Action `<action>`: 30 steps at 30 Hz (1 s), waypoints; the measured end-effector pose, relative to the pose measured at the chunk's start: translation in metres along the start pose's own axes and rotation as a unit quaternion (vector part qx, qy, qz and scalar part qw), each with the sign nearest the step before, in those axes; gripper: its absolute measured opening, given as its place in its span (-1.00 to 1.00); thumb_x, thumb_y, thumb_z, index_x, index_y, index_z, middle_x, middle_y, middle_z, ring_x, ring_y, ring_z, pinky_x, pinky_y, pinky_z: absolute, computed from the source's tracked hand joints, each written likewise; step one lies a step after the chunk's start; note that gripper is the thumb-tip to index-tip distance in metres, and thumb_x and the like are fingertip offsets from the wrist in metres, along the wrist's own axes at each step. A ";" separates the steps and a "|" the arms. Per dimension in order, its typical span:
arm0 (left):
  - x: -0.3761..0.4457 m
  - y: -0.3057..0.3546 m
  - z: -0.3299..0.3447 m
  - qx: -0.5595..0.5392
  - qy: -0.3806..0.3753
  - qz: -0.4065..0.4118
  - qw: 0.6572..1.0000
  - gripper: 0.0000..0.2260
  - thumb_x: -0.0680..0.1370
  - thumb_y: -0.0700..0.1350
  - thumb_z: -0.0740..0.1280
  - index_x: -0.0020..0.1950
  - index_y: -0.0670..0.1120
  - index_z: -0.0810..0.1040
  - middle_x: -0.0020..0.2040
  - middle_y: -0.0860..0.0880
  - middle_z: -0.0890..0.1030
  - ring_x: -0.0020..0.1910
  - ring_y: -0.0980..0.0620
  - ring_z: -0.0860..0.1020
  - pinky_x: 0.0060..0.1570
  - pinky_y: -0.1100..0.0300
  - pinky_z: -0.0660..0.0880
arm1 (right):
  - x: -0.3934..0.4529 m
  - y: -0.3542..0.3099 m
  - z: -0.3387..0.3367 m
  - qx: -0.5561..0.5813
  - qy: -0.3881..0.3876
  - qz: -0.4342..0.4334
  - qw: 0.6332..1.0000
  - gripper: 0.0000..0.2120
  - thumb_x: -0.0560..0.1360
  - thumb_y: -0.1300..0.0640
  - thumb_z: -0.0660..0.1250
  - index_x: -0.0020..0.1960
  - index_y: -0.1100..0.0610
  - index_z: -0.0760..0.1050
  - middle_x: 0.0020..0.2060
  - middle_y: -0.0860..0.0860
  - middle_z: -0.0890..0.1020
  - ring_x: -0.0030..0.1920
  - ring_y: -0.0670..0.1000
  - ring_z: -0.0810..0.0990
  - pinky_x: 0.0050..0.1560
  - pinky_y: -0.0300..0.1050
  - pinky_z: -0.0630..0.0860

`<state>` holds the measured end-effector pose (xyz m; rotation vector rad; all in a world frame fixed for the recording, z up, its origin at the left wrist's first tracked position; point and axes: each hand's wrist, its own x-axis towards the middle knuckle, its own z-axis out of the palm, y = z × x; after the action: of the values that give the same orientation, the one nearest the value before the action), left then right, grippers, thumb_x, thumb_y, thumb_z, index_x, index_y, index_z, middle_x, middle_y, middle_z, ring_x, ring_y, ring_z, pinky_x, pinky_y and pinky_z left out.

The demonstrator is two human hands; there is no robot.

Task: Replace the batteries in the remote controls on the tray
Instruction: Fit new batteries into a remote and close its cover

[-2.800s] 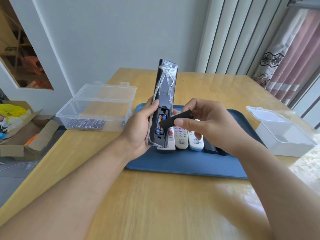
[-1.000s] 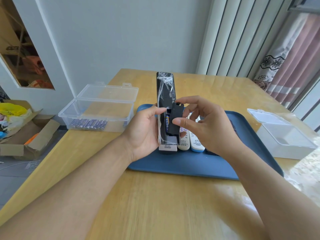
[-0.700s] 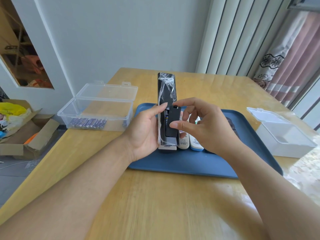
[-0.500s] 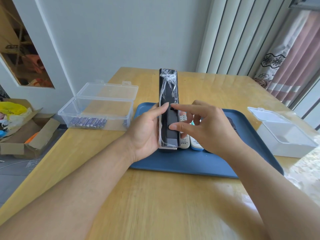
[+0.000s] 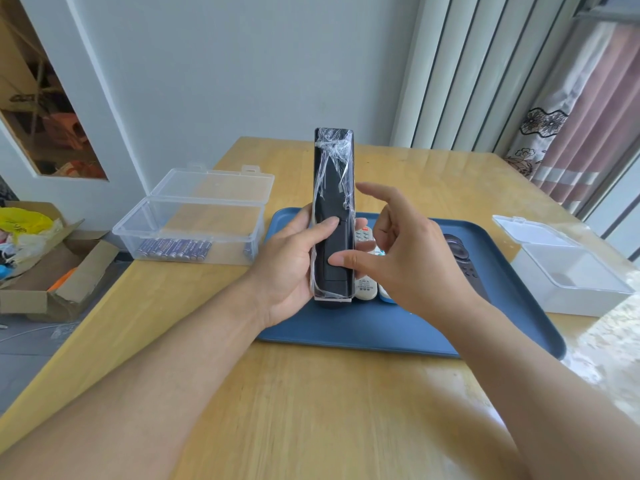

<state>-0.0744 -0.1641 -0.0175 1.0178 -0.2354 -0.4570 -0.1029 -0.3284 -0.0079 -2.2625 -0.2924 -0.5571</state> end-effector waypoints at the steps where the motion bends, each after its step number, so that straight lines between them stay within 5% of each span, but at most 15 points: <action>1: 0.000 0.000 0.001 0.005 0.001 0.001 1.000 -0.70 0.70 -0.17 0.17 0.43 -0.05 0.46 0.20 -0.14 0.65 -0.02 -0.09 0.70 -0.19 0.01 0.65 | 0.000 0.001 0.000 -0.002 0.001 0.000 1.000 -0.24 0.29 -0.08 0.63 0.40 -0.17 0.38 -0.41 -0.18 0.40 -0.30 -0.28 0.52 -0.27 -0.28 0.33; 5: 0.003 0.008 -0.001 0.051 0.058 0.049 0.996 -0.74 0.69 -0.12 0.21 0.37 0.01 0.52 0.10 -0.13 0.67 -0.16 -0.04 0.63 -0.23 0.11 0.58 | 0.000 0.008 0.004 -0.040 0.021 0.012 0.999 -0.37 0.38 -0.33 0.42 0.38 -0.18 0.38 -0.37 -0.09 0.38 -0.32 -0.10 0.43 -0.25 -0.10 0.44; 8: 0.007 0.017 -0.011 0.149 0.131 0.103 0.975 -0.73 0.68 -0.07 0.22 0.33 0.15 0.57 -0.03 0.00 0.62 -0.18 0.01 0.54 -0.25 0.14 0.43 | 0.003 0.018 0.004 -0.060 0.024 0.059 0.996 -0.52 0.49 -0.30 0.34 0.36 -0.20 0.39 -0.30 -0.10 0.44 -0.28 -0.10 0.46 -0.23 -0.05 0.47; 12: 0.008 0.013 -0.018 0.398 0.227 0.122 0.880 -0.45 0.65 -0.15 0.23 0.58 0.27 0.24 0.20 0.07 0.51 -0.05 0.05 0.56 -0.20 0.26 0.43 | 0.002 0.025 0.006 -0.154 -0.041 0.054 0.986 -0.65 0.55 -0.21 0.33 0.31 -0.20 0.48 -0.07 -0.20 0.52 -0.06 -0.14 0.50 -0.13 -0.15 0.40; 15: 0.006 0.003 -0.018 0.515 0.204 0.124 0.823 -0.36 0.66 -0.15 0.24 0.61 0.30 0.05 0.30 0.07 0.31 0.08 0.05 0.51 0.03 0.26 0.38 | 0.000 0.027 0.012 -0.173 -0.113 -0.006 0.978 -0.65 0.60 -0.14 0.30 0.36 -0.12 0.53 0.22 -0.17 0.55 0.25 -0.03 0.44 0.25 -0.08 0.36; 18: 0.004 -0.006 -0.017 0.582 0.181 0.105 0.785 -0.39 0.66 -0.11 0.26 0.59 0.32 0.11 0.48 0.06 0.21 0.34 0.03 0.41 0.16 0.22 0.31 | -0.001 0.026 0.015 -0.202 -0.175 -0.032 0.963 -0.56 0.64 -0.11 0.21 0.51 -0.11 0.37 0.46 -0.17 0.40 0.44 -0.02 0.29 0.44 -0.06 0.21; 22: -0.001 -0.010 -0.014 0.653 0.186 0.055 0.732 -0.41 0.64 -0.16 0.22 0.60 0.27 0.15 0.60 0.04 0.07 0.47 -0.05 0.27 0.32 0.05 0.38 | -0.004 0.020 0.017 -0.191 -0.211 -0.034 0.958 -0.40 0.64 -0.19 0.16 0.61 -0.07 0.13 0.54 -0.19 0.27 0.55 -0.09 0.14 0.48 -0.15 0.05; 26: -0.002 -0.006 -0.012 0.666 0.177 0.011 0.724 -0.42 0.63 -0.17 0.15 0.62 0.15 0.15 0.62 0.00 0.01 0.49 -0.13 0.22 0.41 -0.07 0.32 | -0.005 0.018 0.021 -0.203 -0.205 -0.051 0.956 -0.43 0.66 -0.16 0.13 0.62 -0.02 0.14 0.54 -0.15 0.29 0.54 -0.08 0.15 0.48 -0.18 0.01; 30: -0.007 -0.006 -0.009 0.729 0.187 0.003 0.659 -0.47 0.63 -0.18 0.16 0.61 0.04 0.19 0.60 -0.08 0.00 0.48 -0.17 0.17 0.40 -0.05 0.25 | -0.007 0.019 0.022 -0.227 -0.233 -0.036 0.945 -0.35 0.63 -0.26 0.11 0.63 -0.03 0.10 0.57 -0.17 0.21 0.56 -0.09 0.06 0.51 -0.17 -0.07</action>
<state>-0.0788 -0.1568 -0.0273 2.6789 -0.2068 0.0855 -0.0952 -0.3250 -0.0362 -2.8329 -0.5259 -0.1156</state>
